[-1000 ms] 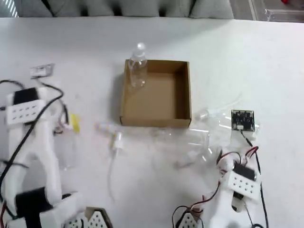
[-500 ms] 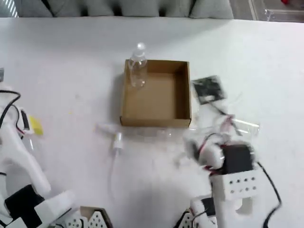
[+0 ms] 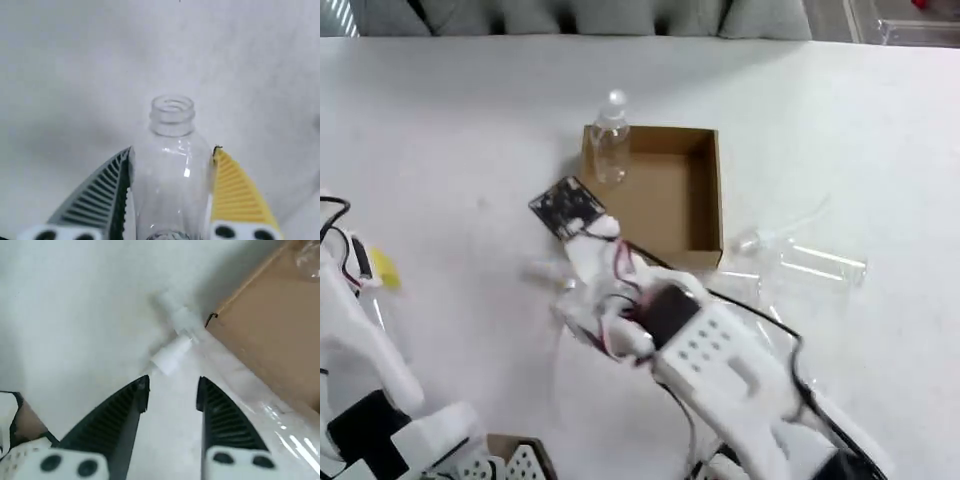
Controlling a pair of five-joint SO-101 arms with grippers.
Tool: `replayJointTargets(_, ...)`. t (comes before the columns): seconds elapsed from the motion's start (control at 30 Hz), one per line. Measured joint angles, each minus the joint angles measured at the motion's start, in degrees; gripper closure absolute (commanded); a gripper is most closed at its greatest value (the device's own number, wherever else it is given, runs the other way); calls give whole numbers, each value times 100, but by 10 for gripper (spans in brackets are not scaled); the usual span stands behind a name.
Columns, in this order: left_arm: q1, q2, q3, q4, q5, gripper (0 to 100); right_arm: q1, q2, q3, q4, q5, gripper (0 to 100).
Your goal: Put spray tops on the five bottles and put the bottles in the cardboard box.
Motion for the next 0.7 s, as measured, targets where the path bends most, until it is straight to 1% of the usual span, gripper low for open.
replayJointTargets(0.07, 0, 0, -26, 0, 0, 979, -88, 484, 0, -273, -290, 872)
replayJointTargets(0.13, -26, 0, -97, 0, 0, 979, -123, 932, -53, -431, -554, 849)
replayJointTargets(0.23, -114, 0, -123, 0, 0, 979, -97, 1477, -308, -527, -1002, 811)
replayJointTargets(0.4, -202, 0, -123, 105, -35, 979, -334, 2295, -712, -554, -1530, 806)
replayJointTargets(0.6, -211, 0, -132, 211, -35, 979, -308, 3191, -1178, -554, -1653, 807)
replayJointTargets(0.7, -211, 0, -334, 211, -35, 979, -343, 3631, -1380, -554, -1653, 807)
